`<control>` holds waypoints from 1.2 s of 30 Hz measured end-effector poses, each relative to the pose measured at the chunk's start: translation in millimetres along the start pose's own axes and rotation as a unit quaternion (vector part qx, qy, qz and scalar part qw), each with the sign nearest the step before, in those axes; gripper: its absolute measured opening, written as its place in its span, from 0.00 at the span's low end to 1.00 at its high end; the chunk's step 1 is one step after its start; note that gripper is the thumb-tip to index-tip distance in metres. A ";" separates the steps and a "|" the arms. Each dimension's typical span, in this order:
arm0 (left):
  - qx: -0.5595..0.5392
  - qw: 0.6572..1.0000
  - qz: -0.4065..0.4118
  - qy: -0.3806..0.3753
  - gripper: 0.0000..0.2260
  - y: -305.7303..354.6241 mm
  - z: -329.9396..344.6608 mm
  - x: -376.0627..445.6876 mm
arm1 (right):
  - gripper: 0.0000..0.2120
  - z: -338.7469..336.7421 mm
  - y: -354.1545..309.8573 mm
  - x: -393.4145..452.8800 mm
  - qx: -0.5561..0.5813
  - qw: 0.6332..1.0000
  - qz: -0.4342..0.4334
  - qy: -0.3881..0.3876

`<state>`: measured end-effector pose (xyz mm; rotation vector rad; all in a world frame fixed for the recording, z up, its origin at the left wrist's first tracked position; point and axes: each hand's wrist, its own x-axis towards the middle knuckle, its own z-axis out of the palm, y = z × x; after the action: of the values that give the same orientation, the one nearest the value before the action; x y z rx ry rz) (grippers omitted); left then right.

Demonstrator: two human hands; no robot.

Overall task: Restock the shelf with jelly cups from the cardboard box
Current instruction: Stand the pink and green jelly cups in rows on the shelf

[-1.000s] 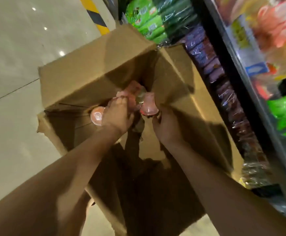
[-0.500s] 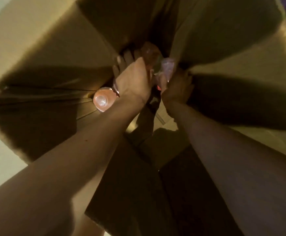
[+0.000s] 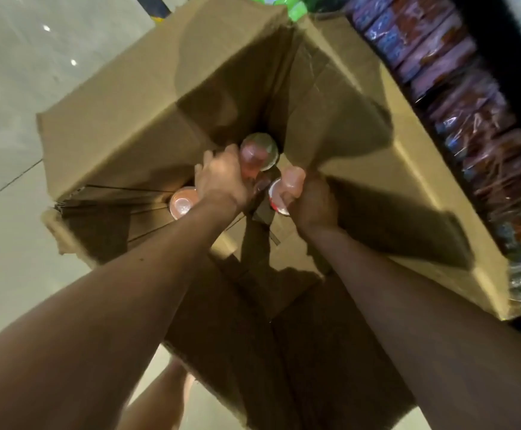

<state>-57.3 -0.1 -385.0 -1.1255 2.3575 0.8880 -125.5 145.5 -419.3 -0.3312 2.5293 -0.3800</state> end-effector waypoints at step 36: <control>-0.167 0.947 0.153 0.227 0.21 145.9 -567.2 -419.4 | 0.25 -608.7 -329.7 -366.0 0.056 0.915 -0.398 0.024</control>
<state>44.5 -85.7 322.9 -1.2118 2.8948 1.2926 -116.0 73.5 360.4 -1.3238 2.2914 -0.8341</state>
